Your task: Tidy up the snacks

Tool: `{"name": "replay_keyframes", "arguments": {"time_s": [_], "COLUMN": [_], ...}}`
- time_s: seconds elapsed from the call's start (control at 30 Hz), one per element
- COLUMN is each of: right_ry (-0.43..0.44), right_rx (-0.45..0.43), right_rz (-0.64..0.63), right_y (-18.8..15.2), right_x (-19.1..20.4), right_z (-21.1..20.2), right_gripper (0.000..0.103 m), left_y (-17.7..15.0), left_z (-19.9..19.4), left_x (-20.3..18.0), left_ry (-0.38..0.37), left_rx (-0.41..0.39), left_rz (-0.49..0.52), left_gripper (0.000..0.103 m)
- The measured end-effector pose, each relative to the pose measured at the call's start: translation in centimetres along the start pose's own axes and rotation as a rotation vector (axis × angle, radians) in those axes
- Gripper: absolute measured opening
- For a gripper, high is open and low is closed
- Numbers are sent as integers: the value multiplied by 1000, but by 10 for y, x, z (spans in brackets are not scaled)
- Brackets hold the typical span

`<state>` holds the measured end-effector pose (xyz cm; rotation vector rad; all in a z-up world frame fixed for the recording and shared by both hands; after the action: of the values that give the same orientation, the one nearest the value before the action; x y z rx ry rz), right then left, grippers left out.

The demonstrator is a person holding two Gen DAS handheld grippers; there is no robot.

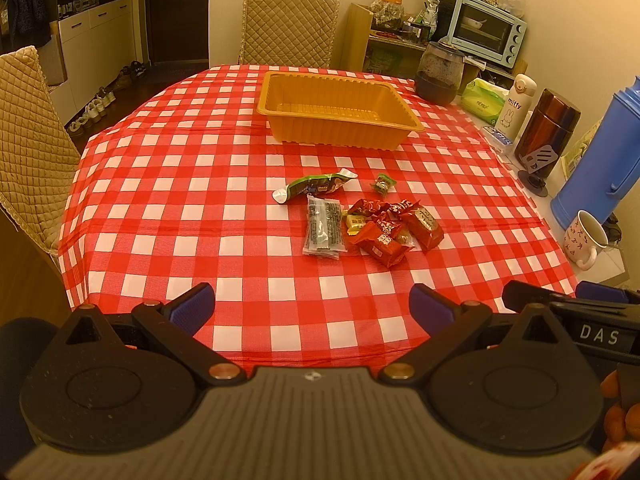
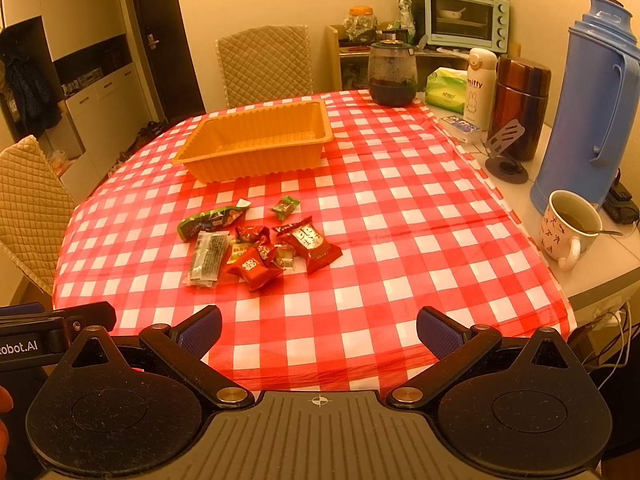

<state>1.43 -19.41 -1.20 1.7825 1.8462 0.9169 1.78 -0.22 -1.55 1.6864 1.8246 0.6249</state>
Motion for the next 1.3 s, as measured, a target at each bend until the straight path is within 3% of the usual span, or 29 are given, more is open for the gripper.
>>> {"name": "replay_keyframes", "arguments": {"time_s": [0.53, 0.9, 1.23, 1.3], "right_ry": [3, 23, 37, 43], "right_rx": [-19, -16, -10, -4], "right_rz": [25, -12, -75, -100], "right_y": [-4, 6, 31, 36], "right_x": [-6, -12, -24, -25], "right_z": [10, 50, 113, 128], "right_gripper": [103, 102, 102, 85], "left_y": [-2, 14, 34, 38], "left_z": [7, 58, 119, 132], "left_x": [-1, 14, 16, 15], "left_ry": [-9, -30, -63, -69], "left_rx": [7, 54, 72, 77], "left_rz": [-9, -44, -19, -6], "left_gripper": [103, 102, 92, 90]}}
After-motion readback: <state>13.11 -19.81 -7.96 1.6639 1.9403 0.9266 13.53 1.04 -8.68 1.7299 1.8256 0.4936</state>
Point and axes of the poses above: each gripper's, at about its wrist camera, not at the fingertips, and z roughly the way its jaws point, x to its left, y to its top, the point moved 3 cm from there along z, roughly the way its jaws point
